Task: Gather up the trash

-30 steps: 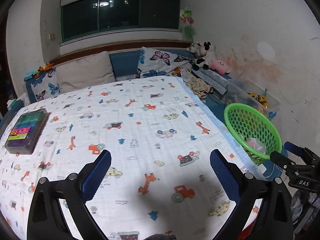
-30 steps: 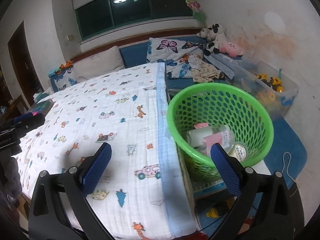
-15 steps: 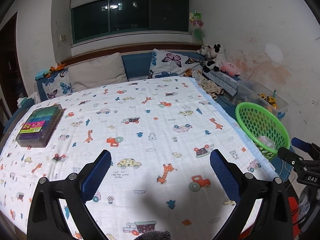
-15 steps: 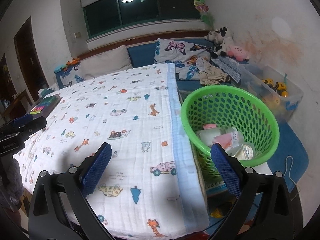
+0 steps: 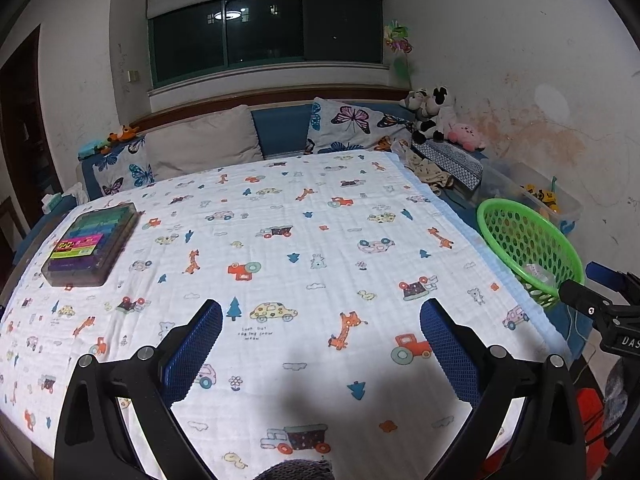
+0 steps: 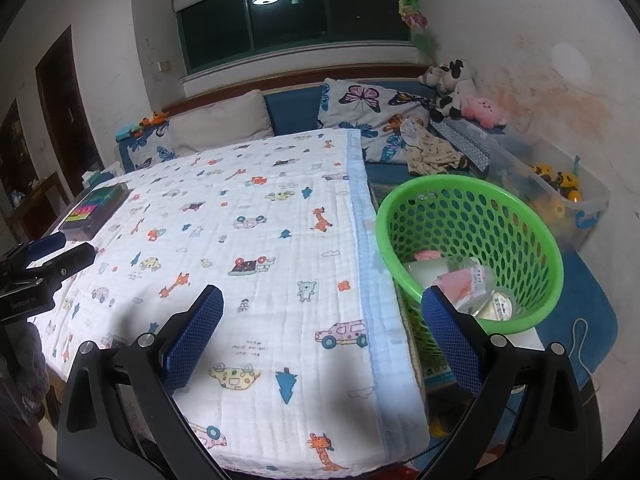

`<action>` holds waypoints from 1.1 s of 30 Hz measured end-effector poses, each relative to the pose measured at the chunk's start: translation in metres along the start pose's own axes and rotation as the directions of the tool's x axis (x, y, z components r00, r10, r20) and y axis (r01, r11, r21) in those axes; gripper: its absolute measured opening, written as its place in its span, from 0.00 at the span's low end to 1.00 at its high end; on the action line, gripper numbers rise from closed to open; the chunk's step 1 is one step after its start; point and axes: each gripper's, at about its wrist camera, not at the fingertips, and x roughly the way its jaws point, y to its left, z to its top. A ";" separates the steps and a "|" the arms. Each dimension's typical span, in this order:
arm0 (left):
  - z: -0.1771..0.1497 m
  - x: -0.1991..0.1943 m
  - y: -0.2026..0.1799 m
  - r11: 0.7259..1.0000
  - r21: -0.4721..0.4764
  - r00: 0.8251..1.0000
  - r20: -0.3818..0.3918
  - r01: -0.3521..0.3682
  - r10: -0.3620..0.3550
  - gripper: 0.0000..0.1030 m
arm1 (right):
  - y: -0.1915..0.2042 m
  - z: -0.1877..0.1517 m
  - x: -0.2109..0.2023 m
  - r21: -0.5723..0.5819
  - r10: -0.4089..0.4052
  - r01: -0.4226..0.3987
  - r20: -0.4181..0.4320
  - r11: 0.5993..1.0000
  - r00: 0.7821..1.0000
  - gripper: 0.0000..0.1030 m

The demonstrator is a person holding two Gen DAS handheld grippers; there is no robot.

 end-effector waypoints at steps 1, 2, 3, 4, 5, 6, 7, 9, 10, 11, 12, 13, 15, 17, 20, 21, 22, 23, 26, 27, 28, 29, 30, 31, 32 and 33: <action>-0.001 -0.001 0.000 1.000 0.001 1.000 0.001 0.000 0.000 0.93 | 0.001 0.000 0.000 -0.001 0.001 -0.001 0.001 1.000 1.000 0.96; -0.001 -0.001 0.000 1.000 0.002 1.000 0.000 -0.001 0.001 0.93 | 0.001 0.000 0.000 -0.002 0.002 -0.002 0.001 1.000 1.000 0.96; -0.002 -0.001 0.000 1.000 0.003 1.000 0.000 -0.001 0.001 0.93 | 0.002 0.000 0.000 -0.003 0.002 -0.002 0.001 1.000 1.000 0.96; -0.002 -0.001 0.001 1.000 0.003 1.000 -0.001 -0.002 0.002 0.93 | 0.003 0.000 0.000 -0.003 0.002 -0.002 0.002 1.000 1.000 0.96; -0.003 -0.001 0.001 1.000 0.004 1.000 -0.001 -0.003 0.003 0.93 | 0.003 0.000 0.000 -0.002 0.003 -0.003 0.001 1.000 1.000 0.96; -0.004 -0.001 0.001 1.000 0.005 1.000 -0.001 -0.003 0.003 0.93 | 0.003 0.000 0.000 -0.002 0.005 -0.005 -0.001 1.000 1.000 0.96; -0.004 -0.001 0.001 1.000 0.006 1.000 -0.001 -0.006 0.006 0.93 | 0.003 0.000 0.000 -0.004 0.004 -0.004 -0.002 1.000 1.000 0.96; -0.005 -0.001 0.001 1.000 0.004 1.000 -0.001 -0.005 0.005 0.93 | 0.005 0.000 0.001 -0.005 0.004 -0.004 -0.002 1.000 1.000 0.96; -0.005 -0.001 0.001 1.000 0.004 1.000 -0.002 -0.006 0.006 0.93 | 0.005 0.000 0.001 -0.004 0.006 -0.006 -0.002 1.000 1.000 0.96; -0.005 -0.001 0.001 1.000 0.004 1.000 -0.001 -0.006 0.006 0.93 | 0.005 0.000 0.001 -0.004 0.008 -0.008 -0.002 1.000 1.000 0.96; -0.005 -0.001 0.001 1.000 0.005 1.000 -0.002 -0.007 0.007 0.93 | 0.006 0.000 0.001 -0.005 0.008 -0.008 -0.002 1.000 1.000 0.96; -0.006 -0.001 0.001 1.000 0.006 1.000 -0.002 -0.008 0.008 0.93 | 0.006 0.000 0.001 -0.004 0.008 -0.008 -0.002 1.000 1.000 0.96; -0.007 -0.002 0.002 1.000 0.005 1.000 -0.002 -0.010 0.010 0.93 | 0.006 0.000 0.001 -0.004 0.010 -0.010 -0.004 1.000 1.000 0.96; -0.008 -0.002 0.003 1.000 0.004 1.000 -0.004 -0.013 0.013 0.93 | 0.007 0.000 0.001 -0.005 0.010 -0.010 -0.005 1.000 1.000 0.96; -0.009 -0.001 0.004 1.000 0.002 1.000 -0.007 -0.015 0.015 0.93 | 0.007 0.000 0.001 -0.004 0.011 -0.011 -0.005 1.000 1.000 0.96; -0.009 -0.001 0.004 1.000 0.003 1.000 -0.008 -0.017 0.017 0.93 | 0.007 0.000 0.002 -0.004 0.010 -0.010 -0.005 1.000 1.000 0.96; -0.009 -0.001 0.004 1.000 0.003 1.000 -0.008 -0.017 0.017 0.93 | 0.007 0.000 0.002 -0.003 0.011 -0.011 -0.005 1.000 1.000 0.96; -0.009 -0.001 0.004 1.000 0.003 1.000 -0.008 -0.017 0.017 0.93 | 0.007 0.000 0.002 -0.002 0.012 -0.012 -0.005 1.000 1.000 0.96; -0.010 0.000 0.004 1.000 0.003 1.000 -0.010 -0.019 0.019 0.93 | 0.007 0.000 0.002 -0.005 0.011 -0.011 -0.005 1.000 1.000 0.96; -0.010 0.000 0.004 1.000 0.002 1.000 -0.010 -0.020 0.020 0.93 | 0.007 0.000 0.002 -0.005 0.011 -0.011 -0.005 1.000 1.000 0.96; -0.010 0.000 0.004 1.000 0.002 1.000 -0.011 -0.021 0.021 0.93 | 0.007 0.000 0.002 -0.004 0.012 -0.012 -0.004 1.000 1.000 0.96; -0.010 0.000 0.004 1.000 0.002 1.000 -0.011 -0.022 0.022 0.93 | 0.007 0.000 0.002 -0.004 0.012 -0.012 -0.006 1.000 1.000 0.96; -0.010 0.001 0.005 1.000 0.001 1.000 -0.012 -0.023 0.023 0.93 | 0.007 0.000 0.002 -0.004 0.012 -0.012 -0.007 1.000 1.000 0.96; -0.011 0.001 0.005 1.000 0.001 1.000 -0.012 -0.023 0.023 0.93 | 0.007 -0.001 0.002 -0.006 0.012 -0.012 -0.007 1.000 1.000 0.96; -0.011 0.001 0.005 1.000 0.001 1.000 -0.013 -0.024 0.024 0.93 | 0.007 -0.001 0.002 -0.005 0.012 -0.012 -0.007 1.000 1.000 0.96; -0.011 0.001 0.005 1.000 0.000 1.000 -0.014 -0.024 0.024 0.93 | 0.007 -0.001 0.002 -0.004 0.013 -0.013 -0.008 1.000 1.000 0.96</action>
